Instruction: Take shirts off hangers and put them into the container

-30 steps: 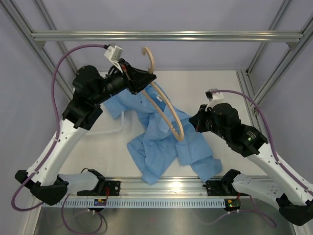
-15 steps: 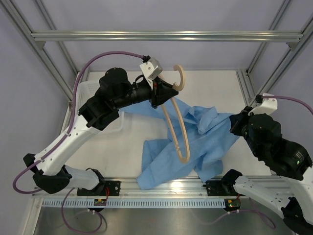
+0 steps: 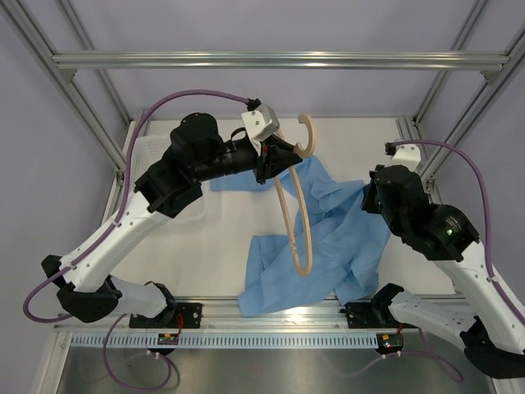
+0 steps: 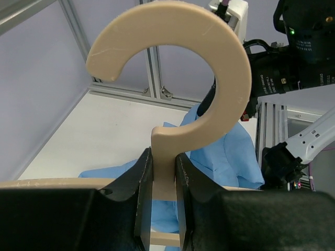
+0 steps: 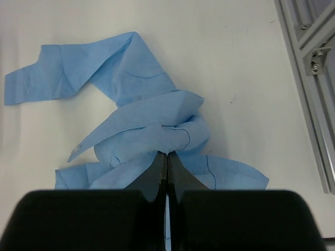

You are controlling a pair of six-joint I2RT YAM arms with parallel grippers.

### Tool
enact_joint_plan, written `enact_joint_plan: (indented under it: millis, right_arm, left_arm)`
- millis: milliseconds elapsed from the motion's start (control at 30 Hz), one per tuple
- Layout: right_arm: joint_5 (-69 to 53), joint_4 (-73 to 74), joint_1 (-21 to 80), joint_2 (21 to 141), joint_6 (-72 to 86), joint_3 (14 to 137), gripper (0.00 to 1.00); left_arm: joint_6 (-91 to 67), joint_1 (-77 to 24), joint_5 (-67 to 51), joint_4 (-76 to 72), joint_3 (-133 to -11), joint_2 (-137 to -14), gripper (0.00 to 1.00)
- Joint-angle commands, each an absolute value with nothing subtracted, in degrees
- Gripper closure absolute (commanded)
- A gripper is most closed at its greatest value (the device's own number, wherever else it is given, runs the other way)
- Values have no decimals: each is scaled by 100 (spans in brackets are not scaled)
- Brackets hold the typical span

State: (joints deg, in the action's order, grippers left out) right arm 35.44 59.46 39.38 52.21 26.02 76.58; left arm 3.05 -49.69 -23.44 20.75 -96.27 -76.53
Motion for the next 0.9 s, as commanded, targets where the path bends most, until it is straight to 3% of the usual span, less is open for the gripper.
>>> enact_joint_plan:
  millis: [0,133,167,200,233,433,567,867]
  right_arm:
    - [2404,5301,3876,5458,2487,7561,100]
    - [1410,4914,3876,5764,2584,7138,99]
    - [1293,4904,3876,5800,2584,7102,89]
    - [1231,4861,3876,5792,2593,7067,62]
    - [1222,4712,3876,5601,2645,6979,55]
    - [1319,4814,3867,4790,2243,7906,35]
    - [864,5422,3876,5203,1881,9024,40]
    - [-299,5318,3876,5721,1328,9142,56]
  left_arm:
    - [457,-5001,-2286,1880,-9589,-7392,100]
    - [685,-4992,-1785,2179,-9580,-7418,100]
    - [712,-4992,-1688,2249,-9606,-7453,100]
    - [729,-4992,-1496,2302,-9720,-7584,100]
    - [695,-4983,-1372,2416,-9790,-7663,100]
    - [449,-4992,-396,2785,-10423,-8217,100]
    - [395,-4992,-247,3014,-10748,-8472,100]
    - [343,-5010,-237,3428,-11390,-8833,100]
